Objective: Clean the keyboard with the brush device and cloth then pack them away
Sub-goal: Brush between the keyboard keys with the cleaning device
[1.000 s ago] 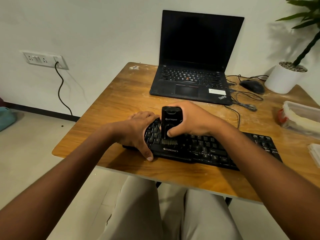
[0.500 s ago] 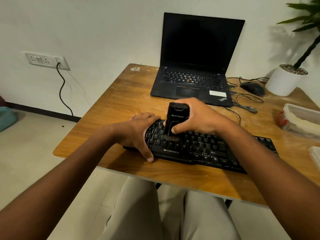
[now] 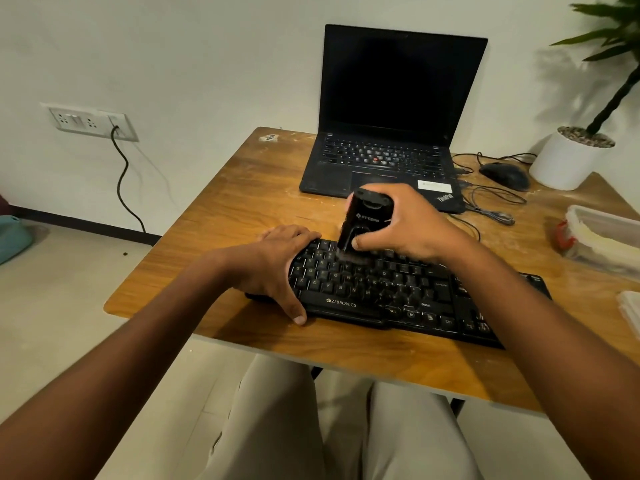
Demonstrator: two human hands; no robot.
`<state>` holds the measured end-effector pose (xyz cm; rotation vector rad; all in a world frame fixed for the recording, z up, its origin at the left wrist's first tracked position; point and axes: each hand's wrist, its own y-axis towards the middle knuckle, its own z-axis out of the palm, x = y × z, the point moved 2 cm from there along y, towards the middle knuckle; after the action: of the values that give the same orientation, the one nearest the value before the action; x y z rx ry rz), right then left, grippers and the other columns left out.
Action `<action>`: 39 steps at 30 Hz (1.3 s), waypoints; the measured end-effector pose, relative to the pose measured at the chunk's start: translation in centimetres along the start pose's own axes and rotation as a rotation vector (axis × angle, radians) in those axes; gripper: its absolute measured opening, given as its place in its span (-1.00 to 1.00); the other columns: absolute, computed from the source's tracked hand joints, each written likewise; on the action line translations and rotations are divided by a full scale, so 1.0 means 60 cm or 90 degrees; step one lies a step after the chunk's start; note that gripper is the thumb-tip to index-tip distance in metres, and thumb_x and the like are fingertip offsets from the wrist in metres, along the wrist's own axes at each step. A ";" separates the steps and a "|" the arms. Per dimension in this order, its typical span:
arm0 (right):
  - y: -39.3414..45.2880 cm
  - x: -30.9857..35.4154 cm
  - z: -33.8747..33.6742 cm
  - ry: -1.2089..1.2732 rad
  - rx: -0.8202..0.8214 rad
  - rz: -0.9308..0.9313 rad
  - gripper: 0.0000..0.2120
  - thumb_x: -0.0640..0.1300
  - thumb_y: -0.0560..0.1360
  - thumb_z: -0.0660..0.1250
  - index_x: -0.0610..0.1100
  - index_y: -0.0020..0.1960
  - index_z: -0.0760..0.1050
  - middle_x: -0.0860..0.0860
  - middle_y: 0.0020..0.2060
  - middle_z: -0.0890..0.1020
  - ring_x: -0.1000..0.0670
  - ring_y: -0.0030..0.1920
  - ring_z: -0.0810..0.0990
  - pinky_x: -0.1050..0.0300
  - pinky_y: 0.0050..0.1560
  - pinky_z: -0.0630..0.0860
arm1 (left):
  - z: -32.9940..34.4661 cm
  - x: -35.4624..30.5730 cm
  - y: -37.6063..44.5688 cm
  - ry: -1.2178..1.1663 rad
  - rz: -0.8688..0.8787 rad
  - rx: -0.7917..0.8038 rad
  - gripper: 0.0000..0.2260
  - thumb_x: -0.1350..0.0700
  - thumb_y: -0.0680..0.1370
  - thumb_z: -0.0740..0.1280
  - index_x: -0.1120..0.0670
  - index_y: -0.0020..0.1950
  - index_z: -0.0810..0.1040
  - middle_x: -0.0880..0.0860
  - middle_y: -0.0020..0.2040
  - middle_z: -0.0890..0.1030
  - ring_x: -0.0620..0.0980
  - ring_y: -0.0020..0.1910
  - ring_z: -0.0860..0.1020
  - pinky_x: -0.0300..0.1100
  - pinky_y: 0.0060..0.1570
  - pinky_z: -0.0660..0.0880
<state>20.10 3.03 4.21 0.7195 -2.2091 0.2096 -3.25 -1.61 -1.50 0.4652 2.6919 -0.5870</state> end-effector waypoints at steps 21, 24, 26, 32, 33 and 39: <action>-0.042 -0.004 0.013 0.021 0.127 0.020 -0.61 -0.26 0.33 0.62 -0.10 0.09 0.59 -0.02 -0.08 0.69 0.03 -0.07 0.67 0.14 -0.13 0.62 | 0.003 0.007 0.004 -0.004 0.001 -0.002 0.34 -0.27 0.16 0.70 -0.14 0.70 -0.10 -0.14 0.62 0.05 0.00 0.58 0.03 0.15 0.62 -0.01; -0.026 -0.015 0.019 -0.030 0.058 0.032 -0.62 -0.21 0.32 0.63 -0.05 0.07 0.59 0.02 -0.10 0.68 0.04 -0.09 0.66 0.12 -0.12 0.61 | 0.002 0.004 0.003 -0.005 -0.002 0.002 0.34 -0.26 0.16 0.70 -0.14 0.70 -0.11 -0.13 0.62 0.05 0.01 0.59 0.02 0.14 0.62 -0.01; -0.007 -0.024 0.017 -0.073 -0.012 0.025 -0.60 -0.17 0.31 0.63 0.03 0.06 0.56 0.09 -0.10 0.66 0.07 -0.07 0.65 0.13 -0.09 0.60 | 0.001 0.002 0.002 -0.001 0.000 -0.002 0.33 -0.25 0.16 0.70 -0.13 0.70 -0.10 -0.13 0.61 0.05 0.00 0.58 0.02 0.11 0.62 -0.02; -0.005 -0.020 0.008 -0.050 -0.102 0.001 -0.57 -0.20 0.34 0.61 0.05 0.12 0.55 0.10 -0.07 0.65 0.07 -0.05 0.63 0.07 -0.06 0.64 | 0.000 0.002 0.002 -0.009 0.001 -0.005 0.33 -0.24 0.17 0.71 -0.14 0.69 -0.09 -0.13 0.61 0.06 0.02 0.58 0.03 0.10 0.61 0.00; -0.014 -0.010 0.006 -0.028 -0.081 -0.005 -0.58 -0.21 0.34 0.61 0.03 0.11 0.56 0.07 -0.08 0.66 0.07 -0.07 0.65 0.06 -0.09 0.65 | 0.000 0.002 0.002 -0.008 0.002 -0.005 0.33 -0.24 0.17 0.71 -0.13 0.70 -0.09 -0.13 0.61 0.06 0.01 0.58 0.03 0.10 0.61 -0.01; -0.046 0.002 0.016 -0.020 0.133 0.013 -0.65 -0.23 0.33 0.61 -0.05 0.04 0.59 0.02 -0.09 0.68 0.01 -0.07 0.67 -0.03 -0.06 0.66 | 0.003 0.008 0.003 -0.015 0.003 -0.009 0.33 -0.25 0.15 0.71 -0.14 0.69 -0.08 -0.15 0.62 0.05 -0.02 0.59 0.00 0.12 0.63 -0.03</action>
<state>20.97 0.31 3.42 0.8177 -2.2472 0.4473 -3.57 -1.41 -1.88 0.4583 2.6704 -0.5691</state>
